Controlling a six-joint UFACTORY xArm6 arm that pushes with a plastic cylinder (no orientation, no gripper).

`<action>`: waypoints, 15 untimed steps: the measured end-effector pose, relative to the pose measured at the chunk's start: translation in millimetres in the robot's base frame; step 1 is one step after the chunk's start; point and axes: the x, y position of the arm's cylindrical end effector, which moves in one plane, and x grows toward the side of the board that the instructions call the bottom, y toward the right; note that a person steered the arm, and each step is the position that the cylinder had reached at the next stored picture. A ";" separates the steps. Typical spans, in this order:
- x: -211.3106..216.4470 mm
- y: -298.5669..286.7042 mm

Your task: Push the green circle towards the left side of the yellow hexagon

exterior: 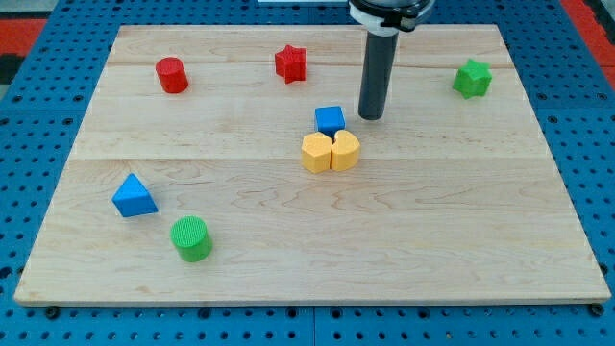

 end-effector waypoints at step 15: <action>158.5 -153.2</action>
